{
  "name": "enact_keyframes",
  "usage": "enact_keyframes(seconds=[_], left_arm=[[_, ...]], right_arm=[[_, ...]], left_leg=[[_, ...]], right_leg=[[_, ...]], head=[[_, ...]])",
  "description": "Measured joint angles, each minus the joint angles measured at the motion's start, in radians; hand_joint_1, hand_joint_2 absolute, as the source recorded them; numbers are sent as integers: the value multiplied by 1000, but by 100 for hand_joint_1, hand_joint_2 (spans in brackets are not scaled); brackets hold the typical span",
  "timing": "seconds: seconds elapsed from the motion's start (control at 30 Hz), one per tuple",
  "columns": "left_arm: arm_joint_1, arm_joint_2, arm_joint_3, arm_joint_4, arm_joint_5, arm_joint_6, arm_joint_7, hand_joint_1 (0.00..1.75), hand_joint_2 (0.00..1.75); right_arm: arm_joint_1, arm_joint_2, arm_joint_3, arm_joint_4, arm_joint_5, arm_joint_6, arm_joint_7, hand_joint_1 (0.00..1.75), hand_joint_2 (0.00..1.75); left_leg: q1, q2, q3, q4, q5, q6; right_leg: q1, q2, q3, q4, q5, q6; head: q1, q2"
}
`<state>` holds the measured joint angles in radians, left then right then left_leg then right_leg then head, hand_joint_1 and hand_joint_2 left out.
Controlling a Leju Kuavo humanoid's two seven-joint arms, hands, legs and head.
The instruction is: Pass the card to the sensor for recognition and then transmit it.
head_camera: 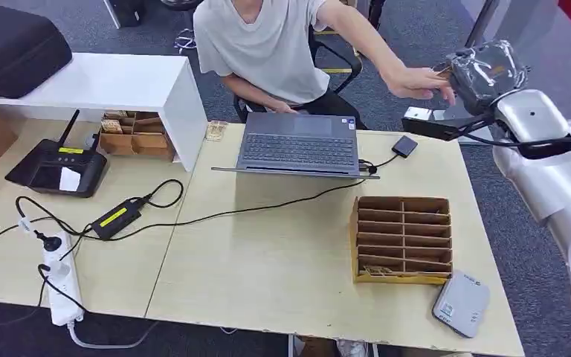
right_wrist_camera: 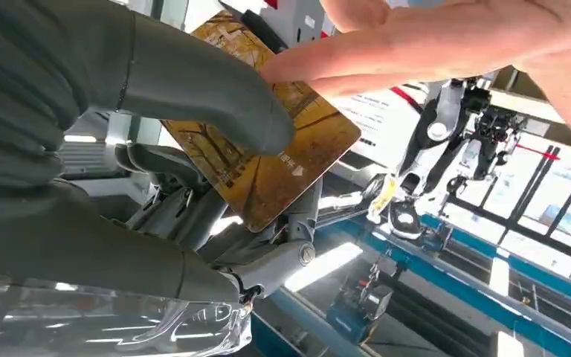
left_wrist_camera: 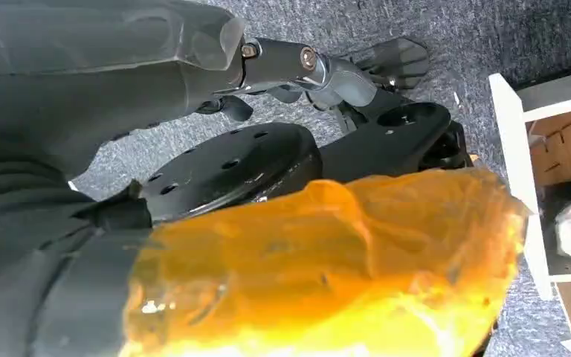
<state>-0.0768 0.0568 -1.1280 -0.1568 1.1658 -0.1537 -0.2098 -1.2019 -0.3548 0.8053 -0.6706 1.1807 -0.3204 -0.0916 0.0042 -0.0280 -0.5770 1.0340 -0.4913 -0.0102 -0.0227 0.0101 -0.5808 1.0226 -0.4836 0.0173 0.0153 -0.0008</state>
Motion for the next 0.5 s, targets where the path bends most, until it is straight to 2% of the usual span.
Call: enact_keyframes(seconds=[0.13,0.37,0.4,0.5], left_arm=[[0,0,-7,0,-3,0,0,0,0],[-4,-5,-10,0,0,-12,0,0,0],[-4,-6,-10,0,0,-16,-1,0,175],[-4,-6,-15,0,0,-21,-11,0,175]], right_arm=[[-5,11,11,17,-8,3,5,175,175],[-6,64,19,95,-19,-8,45,175,175],[-6,70,22,107,-19,-15,44,0,175],[-5,82,26,132,-21,-34,32,0,175]], left_leg=[[0,0,0,0,0,0],[0,1,1,0,0,0],[0,1,1,0,0,0],[0,1,1,0,0,0]], right_leg=[[0,0,0,0,0,0],[0,1,0,0,0,0],[0,1,0,0,0,0],[0,1,0,0,0,0]], head=[[0,0],[0,0],[0,0],[0,0]])
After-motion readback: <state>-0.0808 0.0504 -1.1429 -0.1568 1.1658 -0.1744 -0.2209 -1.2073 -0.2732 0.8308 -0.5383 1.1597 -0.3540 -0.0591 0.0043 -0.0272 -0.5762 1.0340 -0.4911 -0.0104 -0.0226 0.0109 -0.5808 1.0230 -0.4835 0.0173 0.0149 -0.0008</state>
